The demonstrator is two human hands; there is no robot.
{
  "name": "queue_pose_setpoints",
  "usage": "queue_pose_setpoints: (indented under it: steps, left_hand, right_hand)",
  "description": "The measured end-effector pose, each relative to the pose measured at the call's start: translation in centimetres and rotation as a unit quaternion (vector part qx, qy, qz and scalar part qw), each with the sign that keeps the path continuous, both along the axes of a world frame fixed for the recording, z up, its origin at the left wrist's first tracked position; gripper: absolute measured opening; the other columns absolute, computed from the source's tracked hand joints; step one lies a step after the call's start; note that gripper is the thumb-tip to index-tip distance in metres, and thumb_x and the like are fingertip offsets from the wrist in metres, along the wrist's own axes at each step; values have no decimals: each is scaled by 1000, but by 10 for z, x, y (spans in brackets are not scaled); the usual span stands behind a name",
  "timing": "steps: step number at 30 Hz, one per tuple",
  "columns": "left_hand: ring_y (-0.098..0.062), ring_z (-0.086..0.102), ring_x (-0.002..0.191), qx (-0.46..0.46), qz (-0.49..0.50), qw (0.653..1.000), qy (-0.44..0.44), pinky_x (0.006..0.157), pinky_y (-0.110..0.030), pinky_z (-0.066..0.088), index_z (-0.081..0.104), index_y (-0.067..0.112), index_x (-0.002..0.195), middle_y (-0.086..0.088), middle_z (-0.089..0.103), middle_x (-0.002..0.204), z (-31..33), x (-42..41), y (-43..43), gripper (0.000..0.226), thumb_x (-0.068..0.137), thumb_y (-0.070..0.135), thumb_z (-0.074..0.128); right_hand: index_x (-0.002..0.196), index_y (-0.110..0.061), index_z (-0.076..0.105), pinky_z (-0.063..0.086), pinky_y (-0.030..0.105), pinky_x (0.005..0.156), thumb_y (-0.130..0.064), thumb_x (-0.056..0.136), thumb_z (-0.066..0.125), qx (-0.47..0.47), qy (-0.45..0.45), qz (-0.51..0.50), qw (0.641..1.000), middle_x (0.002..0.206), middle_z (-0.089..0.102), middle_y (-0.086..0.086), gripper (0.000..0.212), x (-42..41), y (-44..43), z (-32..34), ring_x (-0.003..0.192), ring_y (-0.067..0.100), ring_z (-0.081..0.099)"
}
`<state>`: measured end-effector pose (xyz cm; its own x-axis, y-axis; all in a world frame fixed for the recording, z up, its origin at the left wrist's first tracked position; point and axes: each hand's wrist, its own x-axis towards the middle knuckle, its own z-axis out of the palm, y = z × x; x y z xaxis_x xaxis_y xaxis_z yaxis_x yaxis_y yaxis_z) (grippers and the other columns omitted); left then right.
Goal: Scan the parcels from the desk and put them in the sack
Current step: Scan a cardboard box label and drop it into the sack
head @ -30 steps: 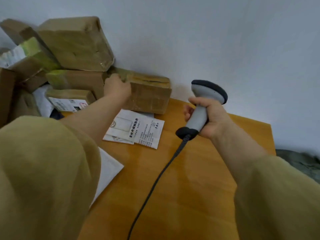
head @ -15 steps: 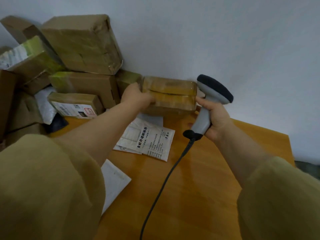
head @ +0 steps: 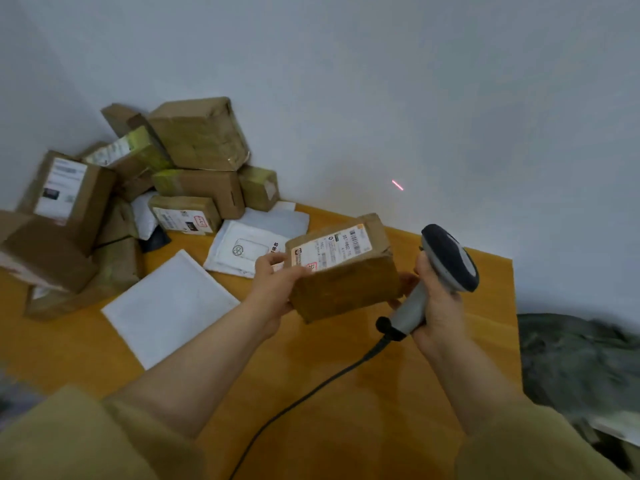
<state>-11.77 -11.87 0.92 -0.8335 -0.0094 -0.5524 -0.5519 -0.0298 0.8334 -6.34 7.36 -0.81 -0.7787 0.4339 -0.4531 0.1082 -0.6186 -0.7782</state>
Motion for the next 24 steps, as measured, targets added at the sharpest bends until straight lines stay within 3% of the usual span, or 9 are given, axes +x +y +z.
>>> queue_pose_setpoints:
  steps: [2, 6, 9, 12, 15, 18, 21, 22, 24]
  left_hand:
    - [-19, 61, 96, 24, 5, 1000, -13, 81, -42, 55, 33, 22, 128, -8, 59, 118, 8, 32, 9, 64, 81, 1, 71]
    - [-17, 64, 96, 21, -38, 999, -14, 73, -34, 54, 54, 10, 118, -8, 67, 116, 23, 89, 30, 47, 77, -2, 72]
    - [-17, 66, 94, 19, -36, 999, 4, 70, -32, 54, 47, 16, 127, -6, 68, 112, 29, 121, 37, 65, 71, -4, 75]
    - [-22, 66, 101, 31, -36, 999, 3, 71, -33, 54, 36, 20, 131, -8, 68, 114, 35, 144, 40, 91, 56, -2, 82]
    - [-23, 66, 104, 33, -52, 998, -9, 66, -32, 55, 37, 19, 132, -8, 69, 114, 38, 159, 40, 95, 51, 0, 83]
    - [-23, 62, 110, -26, -75, 997, 2, 82, -40, 53, 40, 18, 136, -6, 68, 116, 51, 161, 33, 97, 52, 21, 89]
    - [-22, 38, 134, -149, -98, 982, 60, 109, -43, 31, 24, 20, 149, 2, 47, 137, 81, 152, 22, 109, 59, 44, 80]
    - [-21, 33, 138, -172, -156, 970, 71, 110, -38, 28, 28, 20, 148, 3, 43, 144, 93, 149, 19, 104, 59, 44, 77]
    - [-21, 47, 130, -164, -308, 936, 43, 99, -29, 41, 54, 18, 127, 5, 60, 130, 120, 148, 16, 68, 63, 36, 69]
  right_hand:
    - [100, -16, 62, 53, 49, 85, -31, 60, 77, -20, 10, 1, 1000, 87, 68, 2, 45, 26, 11, 8, 90, 22, 66]
    - [89, -19, 64, 57, 48, 78, -42, 29, 93, -24, 40, 17, 999, 86, 74, -1, 70, 73, 33, 21, 93, 21, 68]
    - [90, -19, 63, 53, 59, 84, -39, 32, 91, -44, 59, 42, 996, 94, 73, 2, 68, 103, 48, 29, 96, 23, 65]
    - [98, -19, 62, 54, 60, 78, -47, 18, 95, -42, 70, 84, 993, 105, 70, 6, 91, 128, 54, 35, 101, 24, 63]
    - [89, -15, 59, 55, 58, 77, -33, 43, 92, -5, 63, 126, 990, 90, 73, 2, 59, 149, 58, 47, 98, 23, 63]
    - [87, -15, 56, 54, 59, 80, -11, 72, 76, 18, 61, 135, 989, 94, 67, 6, 25, 160, 65, 55, 95, 23, 62]
    - [91, -16, 58, 58, 53, 68, -13, 66, 76, 30, 79, 174, 981, 95, 68, 9, 31, 170, 71, 64, 93, 30, 65]
    - [90, -15, 59, 59, 51, 65, -15, 63, 76, 34, 87, 188, 978, 94, 69, 10, 32, 172, 72, 67, 92, 33, 65]
    - [90, -14, 60, 58, 51, 65, -16, 62, 77, 35, 100, 205, 973, 95, 70, 13, 33, 176, 71, 73, 93, 37, 64]
